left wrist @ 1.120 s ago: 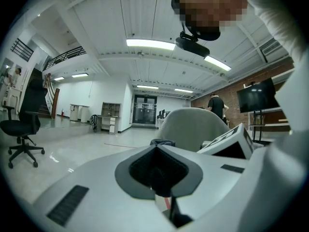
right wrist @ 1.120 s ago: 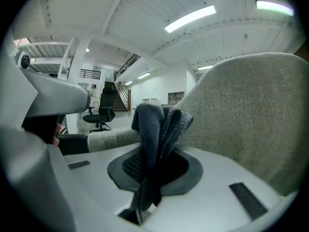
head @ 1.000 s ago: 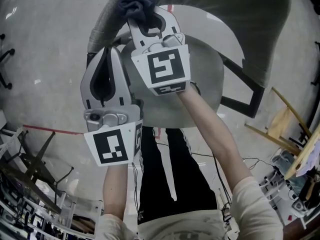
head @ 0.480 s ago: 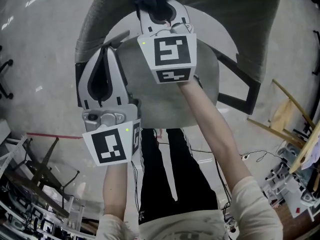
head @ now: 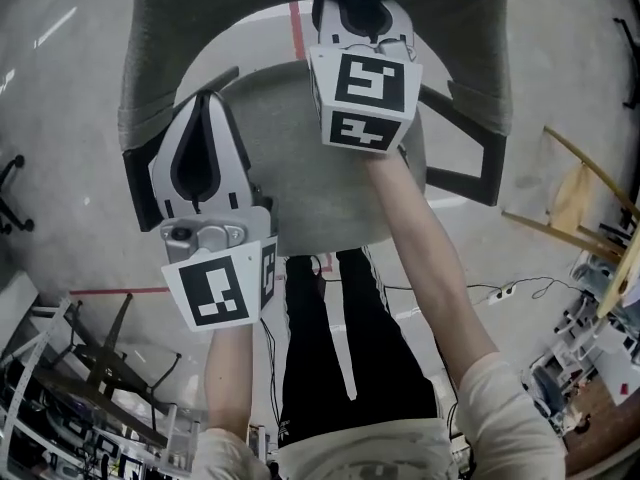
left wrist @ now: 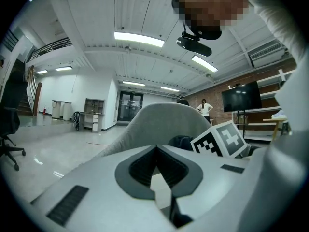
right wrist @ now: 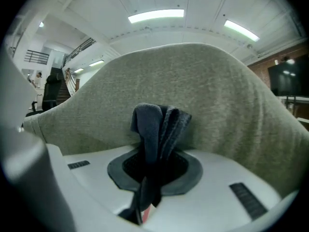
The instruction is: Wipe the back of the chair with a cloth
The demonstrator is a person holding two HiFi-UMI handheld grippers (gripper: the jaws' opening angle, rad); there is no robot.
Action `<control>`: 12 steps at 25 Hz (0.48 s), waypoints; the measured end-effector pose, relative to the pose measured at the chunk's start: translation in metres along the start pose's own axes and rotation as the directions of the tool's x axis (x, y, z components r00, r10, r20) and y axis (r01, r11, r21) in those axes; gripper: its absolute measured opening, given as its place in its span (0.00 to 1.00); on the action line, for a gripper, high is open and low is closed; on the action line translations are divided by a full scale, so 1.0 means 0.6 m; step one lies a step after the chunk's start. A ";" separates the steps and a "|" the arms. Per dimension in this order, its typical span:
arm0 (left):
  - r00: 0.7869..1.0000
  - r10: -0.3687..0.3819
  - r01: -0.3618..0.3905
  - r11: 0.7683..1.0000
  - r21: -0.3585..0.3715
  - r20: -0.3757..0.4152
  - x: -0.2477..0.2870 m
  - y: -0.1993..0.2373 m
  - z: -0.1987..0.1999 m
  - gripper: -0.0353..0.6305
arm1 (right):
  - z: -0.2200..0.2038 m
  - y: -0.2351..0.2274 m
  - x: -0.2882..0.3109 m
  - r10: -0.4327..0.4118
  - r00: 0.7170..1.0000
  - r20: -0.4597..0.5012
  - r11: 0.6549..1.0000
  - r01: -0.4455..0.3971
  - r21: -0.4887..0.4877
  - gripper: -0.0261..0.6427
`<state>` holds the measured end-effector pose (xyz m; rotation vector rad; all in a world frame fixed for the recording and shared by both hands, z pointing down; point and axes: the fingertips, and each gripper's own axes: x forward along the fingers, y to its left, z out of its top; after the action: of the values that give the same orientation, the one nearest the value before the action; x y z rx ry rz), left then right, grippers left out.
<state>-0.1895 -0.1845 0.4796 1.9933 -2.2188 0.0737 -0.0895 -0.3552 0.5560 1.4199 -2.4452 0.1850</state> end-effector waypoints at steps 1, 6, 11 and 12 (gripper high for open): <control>1.000 -0.014 0.014 1.000 0.004 -0.001 0.002 -0.008 0.001 0.07 | -0.003 -0.018 -0.006 -0.033 0.999 -0.003 0.999 0.033 0.010 0.13; 0.997 -0.080 0.080 0.997 0.022 0.001 0.015 -0.040 0.007 0.07 | -0.021 -0.097 -0.047 -0.193 0.981 -0.014 0.979 0.194 0.059 0.13; 0.989 -0.146 0.146 0.989 0.035 0.002 0.014 -0.077 0.012 0.07 | -0.039 -0.159 -0.099 -0.334 0.942 -0.035 0.936 0.336 0.101 0.13; 0.987 -0.162 0.162 0.986 0.036 0.002 0.012 -0.085 0.013 0.07 | -0.043 -0.170 -0.111 -0.359 0.932 -0.042 0.926 0.361 0.112 0.13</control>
<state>-0.1401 -0.1985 0.4697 2.1865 -2.0635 0.0900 0.0345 -0.3445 0.5546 1.8776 -2.1364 0.2614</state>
